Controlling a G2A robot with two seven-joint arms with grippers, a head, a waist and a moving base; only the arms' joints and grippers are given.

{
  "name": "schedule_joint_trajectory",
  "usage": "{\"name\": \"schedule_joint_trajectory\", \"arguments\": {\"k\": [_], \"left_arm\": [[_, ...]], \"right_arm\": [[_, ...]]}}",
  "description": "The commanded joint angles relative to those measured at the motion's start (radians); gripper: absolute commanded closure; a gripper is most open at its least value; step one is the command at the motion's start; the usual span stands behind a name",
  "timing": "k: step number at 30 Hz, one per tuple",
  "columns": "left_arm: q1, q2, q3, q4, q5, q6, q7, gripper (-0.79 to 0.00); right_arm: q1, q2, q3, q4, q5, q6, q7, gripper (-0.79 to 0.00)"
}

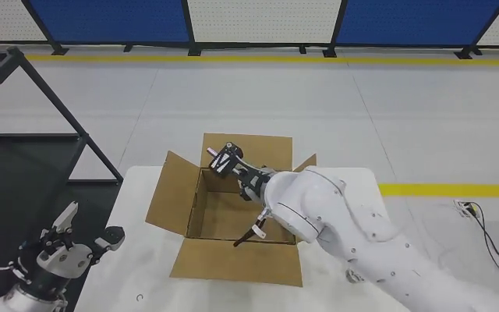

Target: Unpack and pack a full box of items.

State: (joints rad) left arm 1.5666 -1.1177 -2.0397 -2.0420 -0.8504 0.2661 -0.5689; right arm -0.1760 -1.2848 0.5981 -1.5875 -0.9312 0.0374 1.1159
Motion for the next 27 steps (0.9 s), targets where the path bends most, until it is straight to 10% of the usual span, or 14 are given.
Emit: {"name": "schedule_joint_trajectory", "arguments": {"k": [1,27], "left_arm": [[0.001,0.000,0.003,0.000,-0.002,0.002,0.004,-0.785],[-0.032,0.008,0.018,-0.015,-0.029,0.026,0.028,-0.785]], "right_arm": [[0.000,0.000,0.000,0.000,0.000,0.000,0.000,0.000],[0.077,-0.233,-0.231,0.757,0.136,-0.347,-0.219,0.000]]}}
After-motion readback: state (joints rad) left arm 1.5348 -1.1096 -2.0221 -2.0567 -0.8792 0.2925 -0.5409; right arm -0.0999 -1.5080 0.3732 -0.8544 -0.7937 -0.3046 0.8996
